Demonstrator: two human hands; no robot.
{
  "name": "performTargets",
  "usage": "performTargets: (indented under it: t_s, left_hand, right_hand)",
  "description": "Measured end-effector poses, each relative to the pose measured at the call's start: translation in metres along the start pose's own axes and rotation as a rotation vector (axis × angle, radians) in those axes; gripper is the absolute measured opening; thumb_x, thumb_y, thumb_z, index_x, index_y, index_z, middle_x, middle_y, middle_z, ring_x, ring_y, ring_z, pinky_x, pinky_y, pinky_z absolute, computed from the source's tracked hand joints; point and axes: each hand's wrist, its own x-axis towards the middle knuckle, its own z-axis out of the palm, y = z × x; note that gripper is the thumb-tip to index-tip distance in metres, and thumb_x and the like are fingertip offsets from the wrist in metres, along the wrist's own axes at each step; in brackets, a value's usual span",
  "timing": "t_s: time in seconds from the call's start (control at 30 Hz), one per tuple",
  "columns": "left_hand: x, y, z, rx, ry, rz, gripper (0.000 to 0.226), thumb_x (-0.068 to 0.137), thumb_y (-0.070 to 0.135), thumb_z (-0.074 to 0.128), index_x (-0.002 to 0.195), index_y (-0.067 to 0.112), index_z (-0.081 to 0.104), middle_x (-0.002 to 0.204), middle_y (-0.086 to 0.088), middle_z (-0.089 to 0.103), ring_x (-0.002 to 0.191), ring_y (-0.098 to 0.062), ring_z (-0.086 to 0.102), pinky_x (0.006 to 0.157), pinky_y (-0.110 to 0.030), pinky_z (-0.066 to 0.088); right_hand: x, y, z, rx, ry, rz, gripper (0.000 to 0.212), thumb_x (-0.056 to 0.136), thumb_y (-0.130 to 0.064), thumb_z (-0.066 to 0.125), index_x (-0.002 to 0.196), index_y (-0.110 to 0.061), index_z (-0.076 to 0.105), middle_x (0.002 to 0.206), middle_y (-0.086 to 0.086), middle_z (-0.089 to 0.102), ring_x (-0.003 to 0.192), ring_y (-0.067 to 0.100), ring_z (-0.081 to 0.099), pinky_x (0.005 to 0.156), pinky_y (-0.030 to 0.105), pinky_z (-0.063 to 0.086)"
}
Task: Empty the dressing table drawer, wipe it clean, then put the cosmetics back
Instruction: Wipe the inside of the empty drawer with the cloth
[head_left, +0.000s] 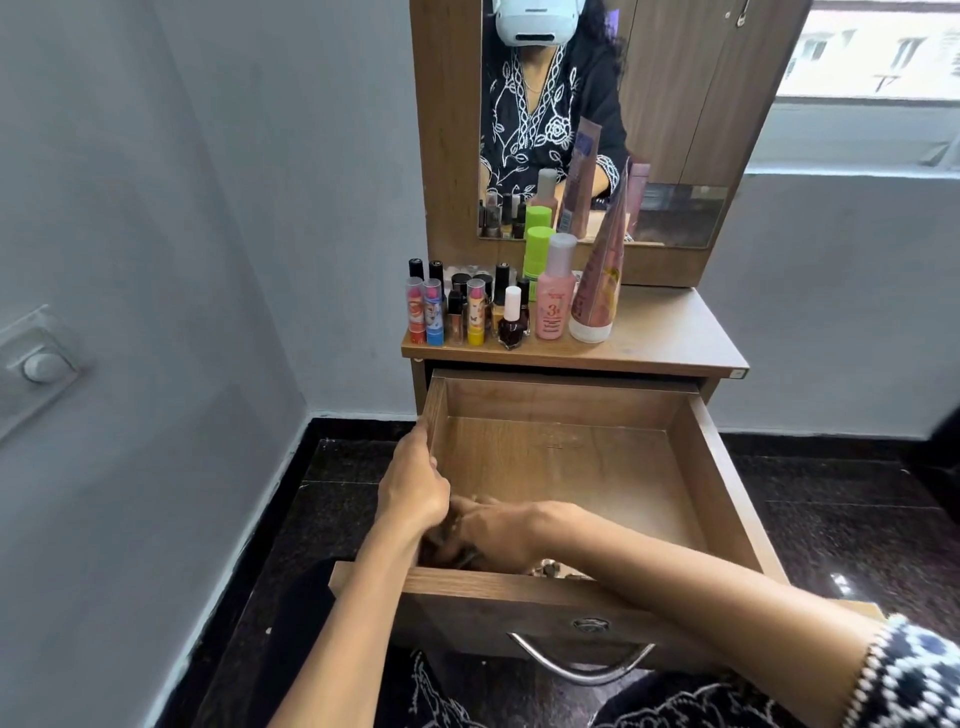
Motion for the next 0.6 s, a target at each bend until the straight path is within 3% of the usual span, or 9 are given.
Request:
performTargets:
  t_s: [0.13, 0.27, 0.37, 0.53, 0.6]
  left_hand:
    - [-0.002, 0.000, -0.001, -0.011, -0.007, 0.004, 0.059, 0.096, 0.005, 0.038, 0.148, 0.022, 0.015, 0.151, -0.002, 0.028, 0.133, -0.022, 0.037, 0.103, -0.031, 0.034]
    - [-0.002, 0.000, -0.002, -0.020, -0.008, 0.020, 0.058, 0.096, 0.005, 0.036, 0.148, 0.021, 0.016, 0.151, -0.002, 0.027, 0.133, -0.021, 0.037, 0.104, -0.031, 0.034]
    - [0.000, -0.002, -0.001, -0.023, -0.010, 0.024, 0.058, 0.096, 0.005, 0.036, 0.148, 0.022, 0.015, 0.151, -0.002, 0.027, 0.134, -0.021, 0.036, 0.104, -0.030, 0.033]
    - [0.001, -0.002, -0.001, -0.012, -0.006, 0.026, 0.058, 0.096, 0.006, 0.037, 0.148, 0.022, 0.016, 0.152, -0.002, 0.026, 0.134, -0.022, 0.036, 0.105, -0.032, 0.034]
    - [0.001, -0.001, -0.001, -0.014, -0.008, 0.026, 0.059, 0.096, 0.006, 0.039, 0.148, 0.021, 0.016, 0.152, -0.002, 0.026, 0.134, -0.022, 0.035, 0.106, -0.033, 0.032]
  right_hand:
    - [-0.003, 0.003, -0.011, -0.019, -0.110, -0.016, 0.060, 0.089, -0.003, 0.044, 0.138, -0.037, 0.042, 0.151, 0.006, 0.018, 0.138, 0.031, 0.021, 0.116, 0.047, 0.022]
    - [-0.007, 0.017, -0.022, -0.055, -0.176, 0.015, 0.053, 0.090, -0.006, 0.050, 0.130, -0.041, 0.051, 0.134, 0.003, 0.031, 0.126, 0.029, 0.031, 0.106, 0.044, 0.035]
    - [-0.012, 0.038, -0.027, 0.006, -0.125, 0.108, 0.043, 0.089, -0.011, 0.057, 0.122, -0.039, 0.059, 0.129, 0.001, 0.034, 0.121, 0.026, 0.036, 0.102, 0.040, 0.042]
    - [-0.002, 0.045, -0.033, 0.230, 0.025, 0.129, 0.047, 0.087, -0.001, 0.054, 0.114, -0.039, 0.065, 0.121, -0.001, 0.034, 0.120, 0.027, 0.040, 0.103, 0.033, 0.039]
    - [0.011, 0.035, -0.027, 0.209, 0.079, 0.122, 0.050, 0.086, -0.001, 0.050, 0.122, -0.033, 0.059, 0.128, 0.007, 0.035, 0.125, 0.033, 0.036, 0.110, 0.043, 0.032]
